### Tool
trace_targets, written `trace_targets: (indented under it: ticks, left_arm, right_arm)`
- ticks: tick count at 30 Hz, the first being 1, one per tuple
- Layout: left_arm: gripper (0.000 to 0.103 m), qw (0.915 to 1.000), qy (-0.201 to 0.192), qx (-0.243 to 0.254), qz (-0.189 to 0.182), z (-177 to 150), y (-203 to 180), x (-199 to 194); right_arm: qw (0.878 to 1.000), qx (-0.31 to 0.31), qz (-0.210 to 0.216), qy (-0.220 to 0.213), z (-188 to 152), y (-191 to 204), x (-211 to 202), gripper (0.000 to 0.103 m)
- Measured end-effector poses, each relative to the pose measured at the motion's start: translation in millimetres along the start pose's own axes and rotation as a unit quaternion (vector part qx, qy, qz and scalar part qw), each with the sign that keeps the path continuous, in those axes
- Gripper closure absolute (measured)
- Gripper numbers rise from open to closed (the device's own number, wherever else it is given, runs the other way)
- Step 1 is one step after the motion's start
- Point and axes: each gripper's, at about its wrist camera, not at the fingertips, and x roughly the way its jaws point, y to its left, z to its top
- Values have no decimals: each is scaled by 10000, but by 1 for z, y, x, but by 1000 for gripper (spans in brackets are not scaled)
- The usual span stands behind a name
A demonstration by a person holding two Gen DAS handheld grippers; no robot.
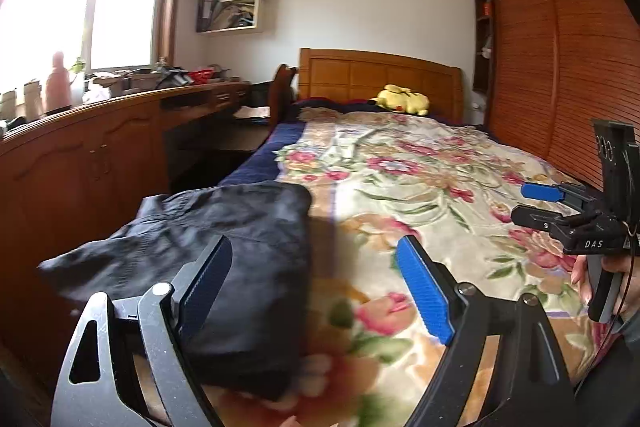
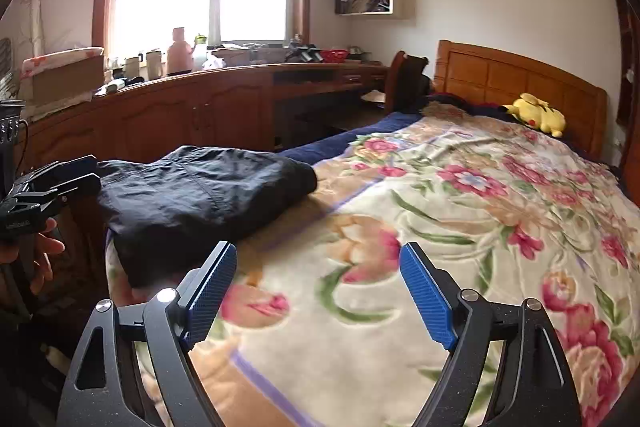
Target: Fold large clothes
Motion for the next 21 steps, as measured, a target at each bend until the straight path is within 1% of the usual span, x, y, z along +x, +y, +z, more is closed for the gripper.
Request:
trace_targets:
  ticks: [1, 2, 3, 6, 11, 16, 21]
  left_arm:
    - [15, 10000, 0, 30, -53, 1, -7, 3]
    - [10, 9999, 10, 55, -109, 3, -14, 5]
    - [8, 9999, -2, 61, -152, 4, -20, 6]
    - [8, 9993, 5, 140, -354, 8, -40, 14]
    - [7, 9978, 85, 299, -578, 12, -78, 33]
    - [7, 9958, 217, 350, -820, 10, -120, 52]
    - [7, 9928, 294, 395, -1089, 8, -162, 67]
  right_arm:
    - [10000, 30, -25, -8, -2, -5, -3, 18]
    - [9999, 70, -71, -33, -5, -9, -7, 18]
    - [9999, 102, -108, -53, -7, -13, -12, 18]
    - [9996, 196, -206, -72, -15, -23, -25, 17]
    - [9987, 333, -387, -64, -31, -40, -48, 17]
    - [9968, 456, -659, -50, -47, -58, -72, 17]
    - [9927, 708, -978, -74, -61, -73, -92, 17]
